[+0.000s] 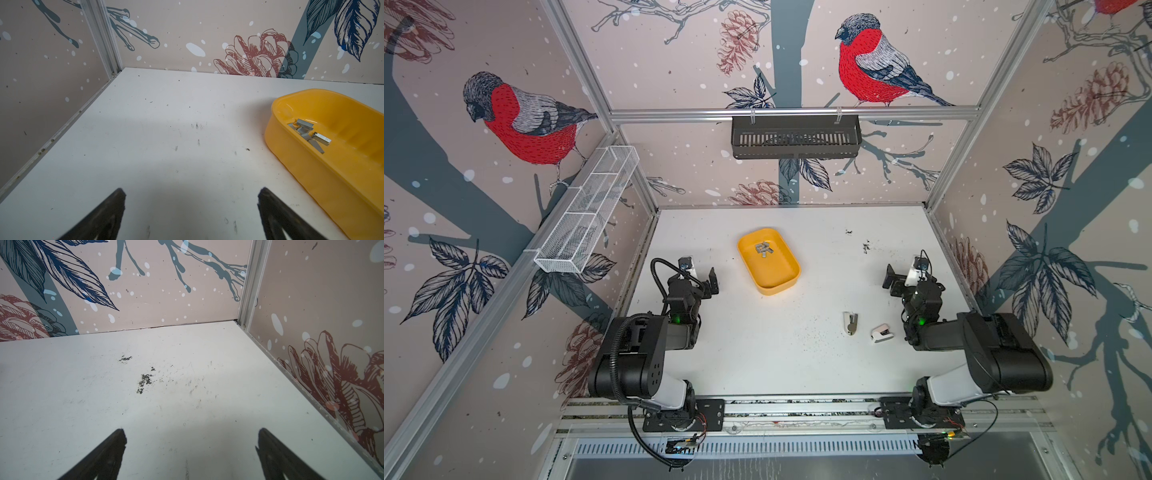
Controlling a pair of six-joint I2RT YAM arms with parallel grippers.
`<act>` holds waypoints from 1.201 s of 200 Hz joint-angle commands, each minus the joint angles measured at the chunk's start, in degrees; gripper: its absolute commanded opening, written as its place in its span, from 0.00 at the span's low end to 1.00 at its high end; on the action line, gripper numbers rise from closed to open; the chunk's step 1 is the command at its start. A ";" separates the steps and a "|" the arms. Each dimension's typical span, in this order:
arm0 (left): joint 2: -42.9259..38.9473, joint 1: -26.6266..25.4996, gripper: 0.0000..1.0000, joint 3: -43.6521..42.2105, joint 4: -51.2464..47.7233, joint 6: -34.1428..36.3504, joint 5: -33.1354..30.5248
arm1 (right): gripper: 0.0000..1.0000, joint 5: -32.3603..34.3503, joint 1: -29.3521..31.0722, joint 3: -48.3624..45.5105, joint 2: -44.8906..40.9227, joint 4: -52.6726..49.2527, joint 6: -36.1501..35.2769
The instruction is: Load the staples into the stapler
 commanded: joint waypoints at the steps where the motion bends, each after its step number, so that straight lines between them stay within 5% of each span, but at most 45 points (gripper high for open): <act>1: -0.02 0.23 0.99 0.36 3.39 0.70 -0.84 | 0.99 0.22 0.04 0.00 -0.13 1.74 -0.47; 199: -0.28 0.23 0.99 -0.03 3.92 0.78 -0.42 | 0.99 -0.92 -0.43 -0.34 -0.48 2.16 -0.21; 240: -6.70 -0.47 0.99 -1.38 1.10 0.96 -2.05 | 0.99 0.34 -0.54 -2.90 -6.42 1.95 0.41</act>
